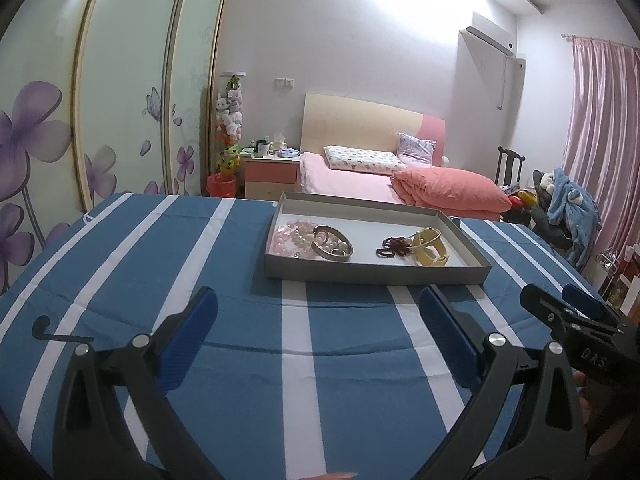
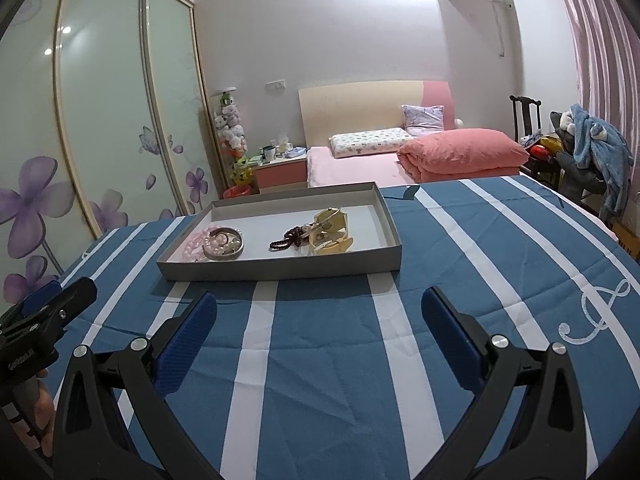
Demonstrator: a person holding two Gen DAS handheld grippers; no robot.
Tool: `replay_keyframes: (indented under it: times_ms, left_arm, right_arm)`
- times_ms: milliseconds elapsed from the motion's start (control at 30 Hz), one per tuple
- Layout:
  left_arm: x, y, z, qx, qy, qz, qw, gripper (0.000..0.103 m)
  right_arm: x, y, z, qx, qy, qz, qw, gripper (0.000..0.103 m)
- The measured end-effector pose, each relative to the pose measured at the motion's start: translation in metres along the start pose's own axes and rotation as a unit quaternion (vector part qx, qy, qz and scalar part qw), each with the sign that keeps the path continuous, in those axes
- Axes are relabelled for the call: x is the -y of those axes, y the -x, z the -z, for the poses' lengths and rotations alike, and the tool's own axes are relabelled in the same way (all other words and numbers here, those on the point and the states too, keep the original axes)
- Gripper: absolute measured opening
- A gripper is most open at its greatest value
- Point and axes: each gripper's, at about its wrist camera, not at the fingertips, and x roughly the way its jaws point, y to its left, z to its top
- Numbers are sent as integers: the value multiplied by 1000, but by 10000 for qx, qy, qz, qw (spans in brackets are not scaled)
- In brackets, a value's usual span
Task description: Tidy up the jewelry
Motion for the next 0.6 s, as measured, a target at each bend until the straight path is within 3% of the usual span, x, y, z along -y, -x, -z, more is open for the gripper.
replay_keyframes:
  times_ms: [600]
  left_arm:
    - [1,2,1,6,-2,-9,10000,98]
  right_arm:
    - [0,2,0,5,-14,3,10000,101]
